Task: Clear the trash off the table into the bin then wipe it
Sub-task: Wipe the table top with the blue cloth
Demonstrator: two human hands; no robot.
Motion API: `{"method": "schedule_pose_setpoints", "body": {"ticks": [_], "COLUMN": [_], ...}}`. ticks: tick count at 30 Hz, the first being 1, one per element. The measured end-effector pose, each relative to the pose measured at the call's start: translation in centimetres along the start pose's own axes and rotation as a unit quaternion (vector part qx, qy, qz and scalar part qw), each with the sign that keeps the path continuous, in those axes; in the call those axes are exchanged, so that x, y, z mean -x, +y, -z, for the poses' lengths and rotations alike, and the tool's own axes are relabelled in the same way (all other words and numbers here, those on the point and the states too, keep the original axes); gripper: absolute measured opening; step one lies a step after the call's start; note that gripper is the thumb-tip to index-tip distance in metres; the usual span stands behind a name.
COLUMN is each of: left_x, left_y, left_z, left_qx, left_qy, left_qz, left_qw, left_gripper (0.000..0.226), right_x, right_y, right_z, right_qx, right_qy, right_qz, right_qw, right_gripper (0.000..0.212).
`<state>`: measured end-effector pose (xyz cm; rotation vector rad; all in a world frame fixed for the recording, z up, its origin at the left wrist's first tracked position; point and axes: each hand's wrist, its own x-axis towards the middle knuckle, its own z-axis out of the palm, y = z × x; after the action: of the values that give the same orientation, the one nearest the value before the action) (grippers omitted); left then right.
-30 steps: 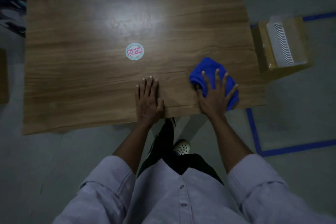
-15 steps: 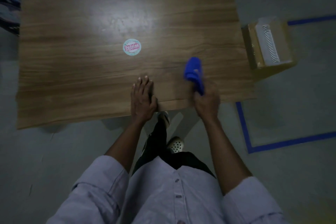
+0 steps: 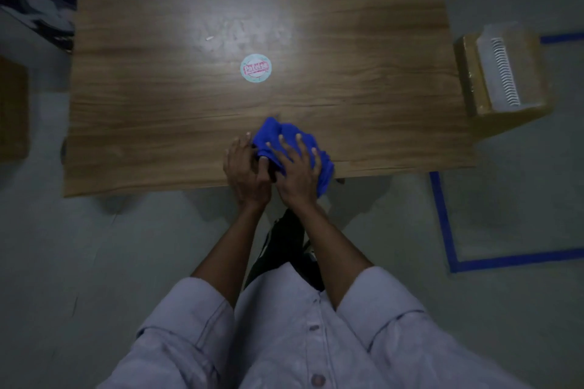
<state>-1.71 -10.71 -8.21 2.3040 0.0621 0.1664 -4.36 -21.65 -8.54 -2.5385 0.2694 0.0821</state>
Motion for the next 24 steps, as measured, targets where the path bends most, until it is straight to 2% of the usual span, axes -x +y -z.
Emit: {"method": "schedule_pose_setpoints", "body": {"ticks": [2, 4, 6, 7, 9, 11, 13, 15, 16, 20, 24], "left_x": [-0.9, -1.9, -2.8, -3.0, -3.3, -3.4, -3.6, -4.0, -4.1, -4.8, -5.3], "left_y": [-0.8, -1.2, -0.3, 0.3, 0.9, 0.8, 0.5, 0.0, -0.4, -2.4, -4.9], "left_z": [2.0, 3.8, 4.9, 5.3, 5.6, 5.5, 5.2, 5.1, 5.1, 5.5, 6.4], "left_qx": [-0.003, 0.003, 0.034, 0.043, 0.032, 0.010, -0.007, -0.023, -0.031, -0.052, -0.062], "left_qy": [0.057, 0.081, 0.092, 0.086, 0.062, 0.031, 0.006, -0.011, -0.017, -0.036, -0.064], "left_qz": [0.028, 0.041, 0.076, 0.092, 0.082, 0.045, 0.016, 0.012, 0.013, -0.016, -0.043], "left_qw": [0.998, 0.996, 0.992, 0.991, 0.994, 0.998, 1.000, 1.000, 0.999, 0.998, 0.995], "left_gripper": [0.041, 0.033, 0.033, 0.033, 0.034, 0.036, 0.036, 0.035, 0.037, 0.054, 0.058], "right_x": [-0.6, -1.0, -1.3, -1.3, -1.7, -2.5, -3.5, -3.7, -3.5, -3.9, -5.5], "right_y": [-1.0, -1.5, -1.3, -0.8, 0.9, 2.7, 3.8, 3.8, 3.3, -1.0, -6.1], "right_z": [1.8, 5.4, 8.6, 9.9, 11.4, 12.3, 11.3, 8.2, 6.5, 1.1, -2.4], "right_qx": [-0.150, -0.315, -0.424, -0.426, -0.328, -0.170, -0.042, 0.065, 0.095, 0.130, 0.200], "right_qy": [-0.073, -0.102, -0.012, 0.066, 0.187, 0.206, 0.130, 0.016, -0.006, 0.037, -0.004], "right_qz": [-0.011, -0.066, -0.140, -0.175, -0.227, -0.257, -0.250, -0.232, -0.219, -0.194, -0.091], "right_qw": [0.986, 0.941, 0.895, 0.885, 0.897, 0.929, 0.959, 0.970, 0.971, 0.972, 0.975], "right_gripper": [0.042, 0.029, 0.022, 0.021, 0.034, 0.057, 0.072, 0.074, 0.074, 0.064, 0.059]}}
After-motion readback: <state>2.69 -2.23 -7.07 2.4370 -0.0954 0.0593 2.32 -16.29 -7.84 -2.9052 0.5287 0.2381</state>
